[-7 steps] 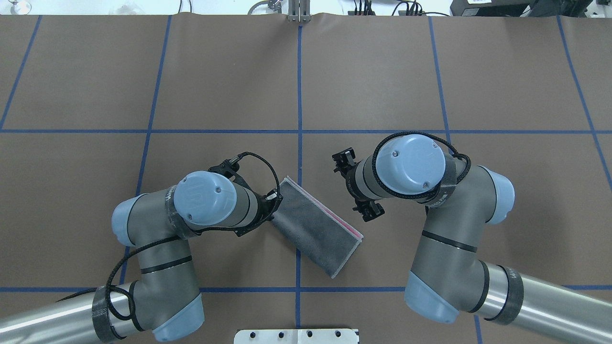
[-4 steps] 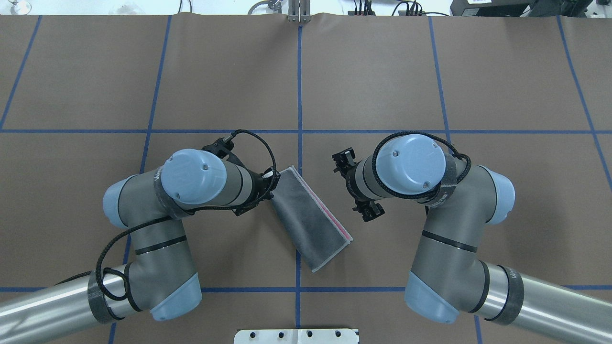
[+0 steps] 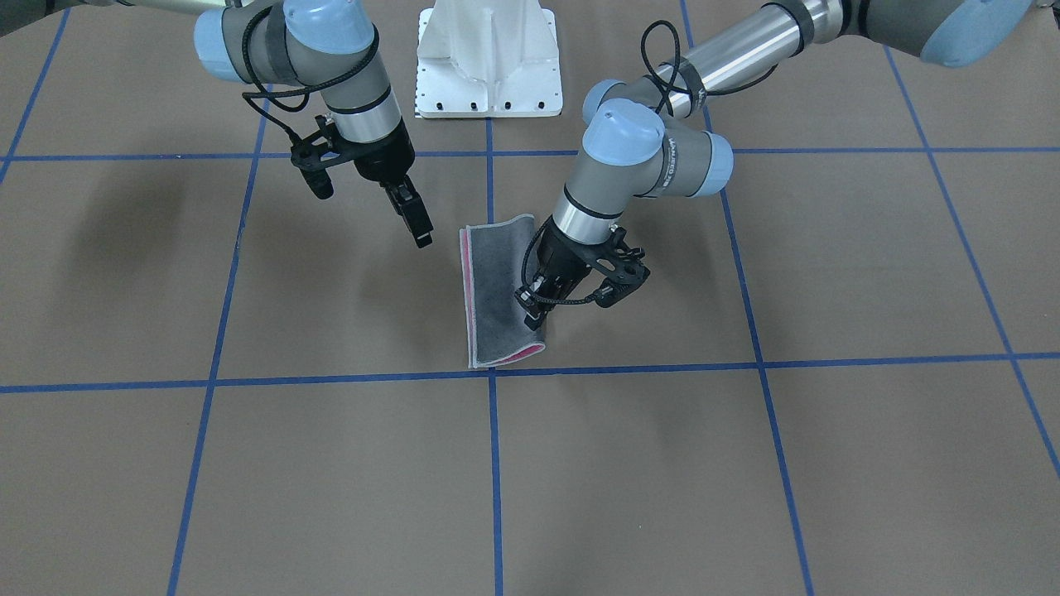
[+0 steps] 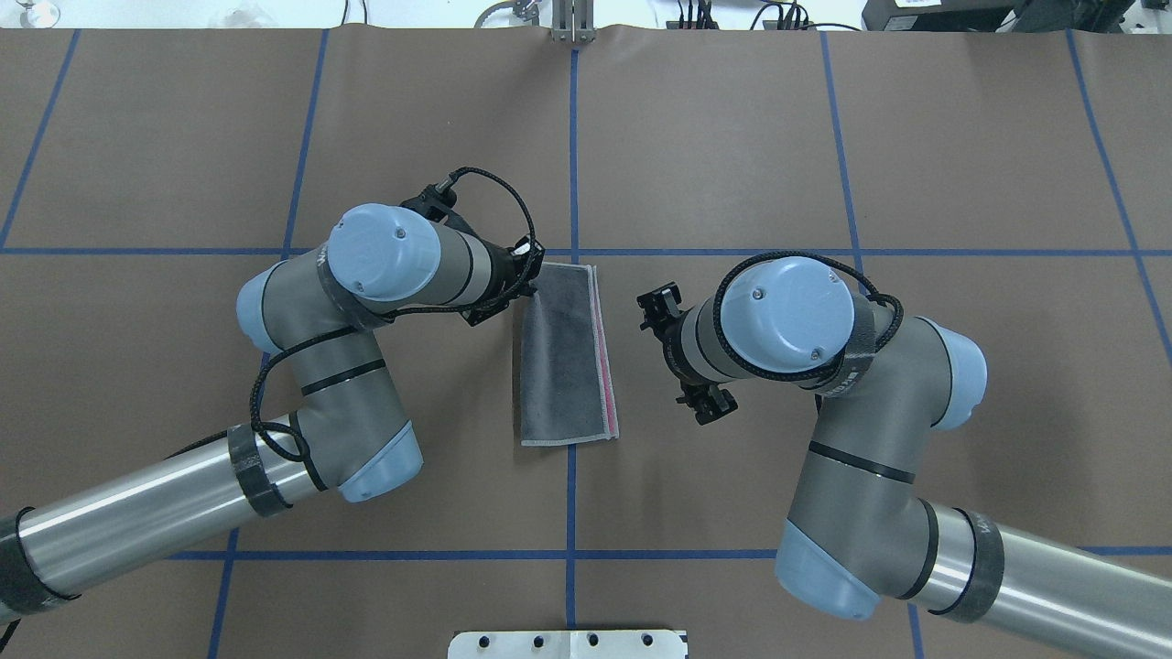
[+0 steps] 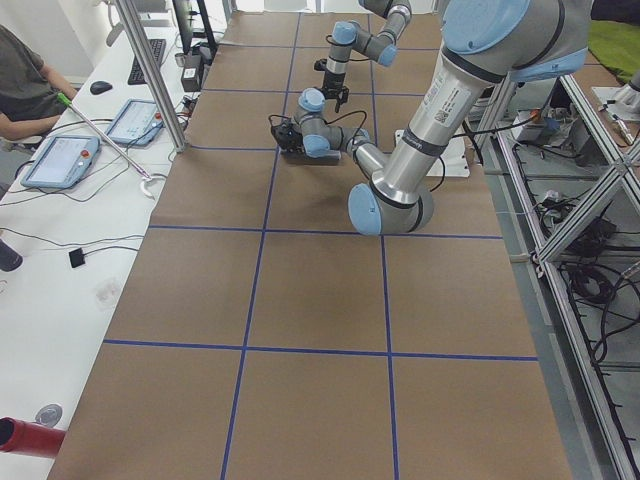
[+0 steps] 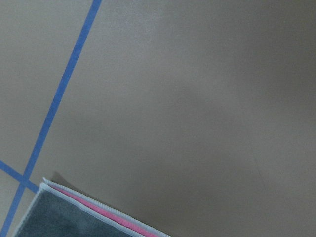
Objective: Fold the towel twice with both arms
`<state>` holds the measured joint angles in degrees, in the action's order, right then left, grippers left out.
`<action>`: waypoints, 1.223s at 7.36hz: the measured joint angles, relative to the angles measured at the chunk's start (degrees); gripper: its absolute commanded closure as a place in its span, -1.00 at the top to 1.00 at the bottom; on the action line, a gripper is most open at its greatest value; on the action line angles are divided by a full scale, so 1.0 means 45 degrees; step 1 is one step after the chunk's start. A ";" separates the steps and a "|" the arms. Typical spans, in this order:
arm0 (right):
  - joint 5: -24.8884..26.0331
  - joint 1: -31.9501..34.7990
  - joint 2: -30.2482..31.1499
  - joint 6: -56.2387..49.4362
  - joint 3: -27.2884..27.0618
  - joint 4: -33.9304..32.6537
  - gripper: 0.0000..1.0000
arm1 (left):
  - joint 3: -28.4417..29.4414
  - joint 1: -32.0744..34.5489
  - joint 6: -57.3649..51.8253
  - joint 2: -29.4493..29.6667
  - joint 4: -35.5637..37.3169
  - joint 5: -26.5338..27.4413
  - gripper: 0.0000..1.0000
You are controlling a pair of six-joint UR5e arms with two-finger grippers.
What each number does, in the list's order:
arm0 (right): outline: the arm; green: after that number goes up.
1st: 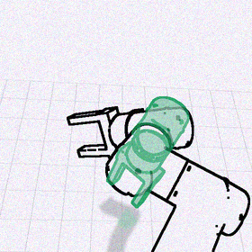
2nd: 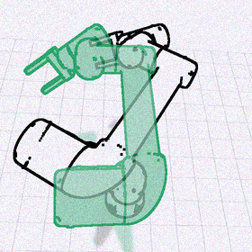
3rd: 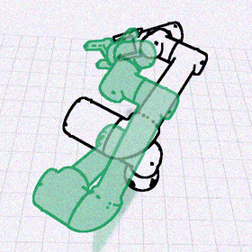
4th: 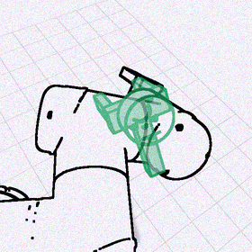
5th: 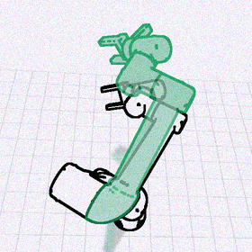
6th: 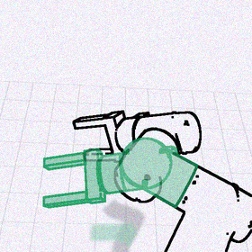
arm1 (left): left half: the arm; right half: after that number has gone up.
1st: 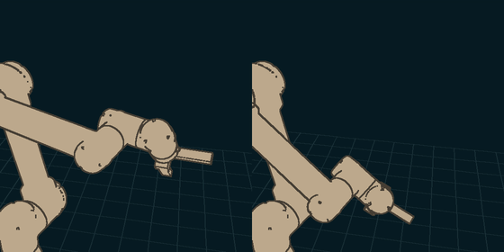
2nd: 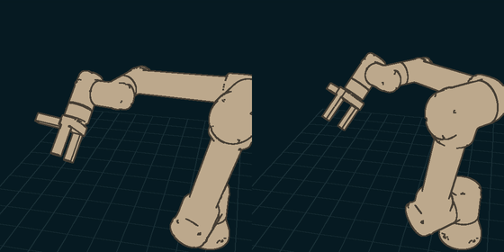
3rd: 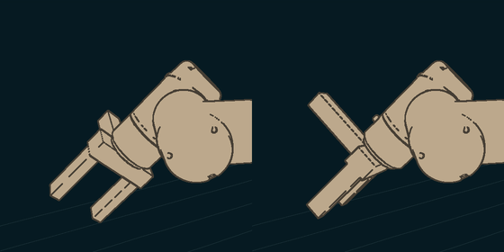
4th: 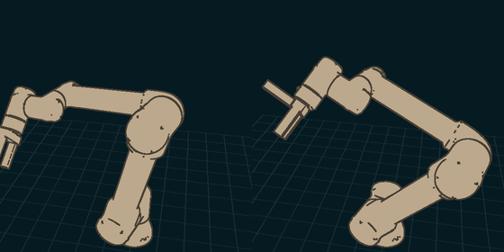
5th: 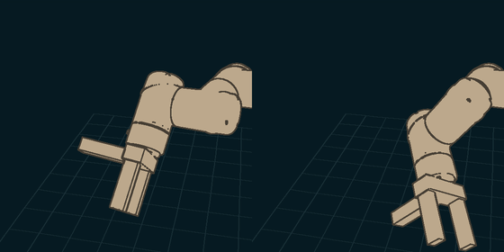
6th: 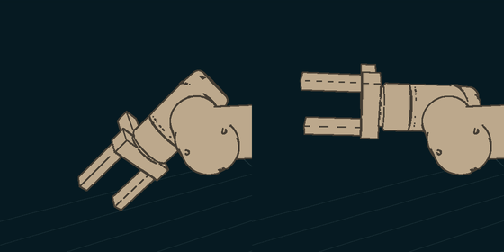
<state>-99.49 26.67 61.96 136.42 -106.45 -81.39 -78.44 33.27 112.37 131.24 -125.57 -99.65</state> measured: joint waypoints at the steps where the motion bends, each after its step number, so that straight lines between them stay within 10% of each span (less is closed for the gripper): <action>1: 0.0001 0.0000 0.0007 -0.0002 0.0001 0.0000 1.00 | 0.0309 0.0199 -0.0215 0.0189 -0.0051 -0.0019 0.05; 5: 0.0001 0.0091 0.0017 -0.0011 0.0051 0.0022 1.00 | 0.0390 0.0594 -0.1068 0.0219 0.0075 -0.0671 0.05; 9: 0.0001 0.0218 -0.0020 -0.0241 0.0080 0.0114 1.00 | -0.2948 -0.0619 0.0183 -0.1848 0.1530 -0.0757 -0.05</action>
<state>-99.49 27.66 61.87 135.33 -106.09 -80.87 -91.71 30.49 113.19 122.92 -118.69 -103.06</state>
